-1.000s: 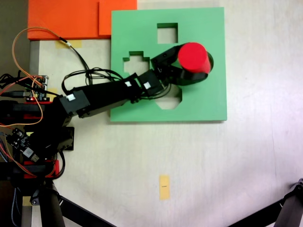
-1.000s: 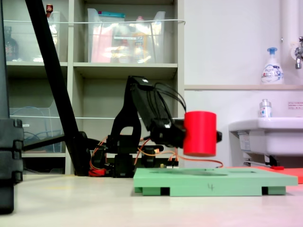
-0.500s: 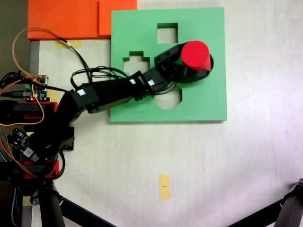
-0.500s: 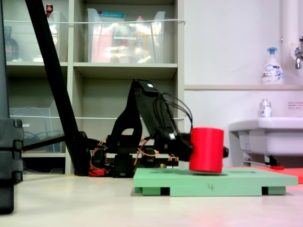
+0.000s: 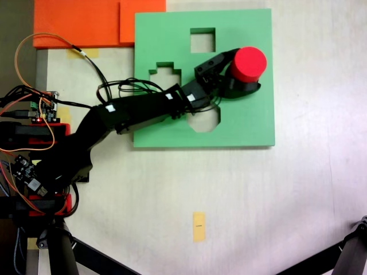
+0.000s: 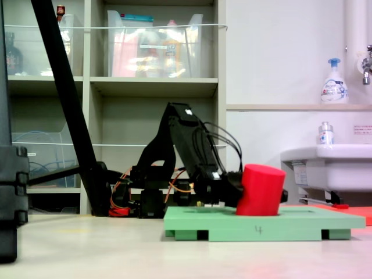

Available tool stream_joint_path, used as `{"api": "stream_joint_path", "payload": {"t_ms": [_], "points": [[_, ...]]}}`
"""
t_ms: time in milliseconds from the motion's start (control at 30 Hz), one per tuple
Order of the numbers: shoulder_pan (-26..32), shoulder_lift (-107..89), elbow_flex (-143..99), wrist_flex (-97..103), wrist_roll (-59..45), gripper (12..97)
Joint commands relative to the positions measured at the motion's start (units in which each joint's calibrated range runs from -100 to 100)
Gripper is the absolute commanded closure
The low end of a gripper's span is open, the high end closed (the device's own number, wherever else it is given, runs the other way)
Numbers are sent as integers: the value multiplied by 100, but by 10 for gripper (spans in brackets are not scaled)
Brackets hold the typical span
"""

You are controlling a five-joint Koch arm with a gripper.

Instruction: Put the cylinder block into the corresponding hole

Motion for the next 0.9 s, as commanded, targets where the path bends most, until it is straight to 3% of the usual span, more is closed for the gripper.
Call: {"api": "stream_joint_path", "payload": {"t_ms": [0,500,867], "points": [[-20,-30,392,123,-63,744],[-24,53,841,45,-63,731],[-24,25,243,45,-59,653]]}}
